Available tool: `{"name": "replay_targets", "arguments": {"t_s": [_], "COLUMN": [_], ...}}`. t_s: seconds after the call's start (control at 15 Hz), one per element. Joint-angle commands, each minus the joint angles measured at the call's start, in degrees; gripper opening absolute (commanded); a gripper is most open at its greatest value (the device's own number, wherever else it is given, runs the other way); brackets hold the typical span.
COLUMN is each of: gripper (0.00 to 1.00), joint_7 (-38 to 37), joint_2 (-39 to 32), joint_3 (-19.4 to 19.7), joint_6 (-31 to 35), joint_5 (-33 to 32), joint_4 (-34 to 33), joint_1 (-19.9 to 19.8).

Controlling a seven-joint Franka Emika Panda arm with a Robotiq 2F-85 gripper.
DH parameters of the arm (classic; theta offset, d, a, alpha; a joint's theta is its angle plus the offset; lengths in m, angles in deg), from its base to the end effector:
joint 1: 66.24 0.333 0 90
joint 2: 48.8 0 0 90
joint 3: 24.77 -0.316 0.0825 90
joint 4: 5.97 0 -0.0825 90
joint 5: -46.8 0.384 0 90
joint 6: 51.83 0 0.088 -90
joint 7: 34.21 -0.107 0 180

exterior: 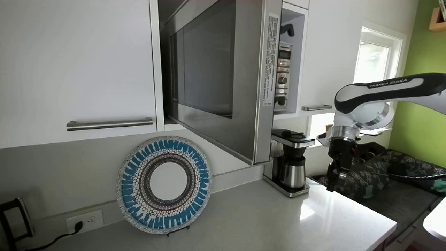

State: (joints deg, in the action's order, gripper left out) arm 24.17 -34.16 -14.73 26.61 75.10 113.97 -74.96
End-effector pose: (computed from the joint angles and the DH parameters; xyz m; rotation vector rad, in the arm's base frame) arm 0.4207 -0.0876 0.5175 -2.2858 -0.8211 0.0345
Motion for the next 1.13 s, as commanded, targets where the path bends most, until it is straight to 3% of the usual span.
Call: {"name": "replay_targets", "arguments": {"t_s": [0.0,0.47,1.07], "gripper": [1.00,1.00,1.00], "joint_7": [-3.4,-10.1,-8.1], "joint_2": [3.1,8.3,6.4], "joint_3": [-0.1,0.3,1.1], "joint_6": [-2.9,-4.8,-3.8], "joint_5": [-4.5,-6.2,-5.1], "joint_4": [-1.3,-2.4,-2.8], "joint_1": [1.1,1.3,2.1]}}
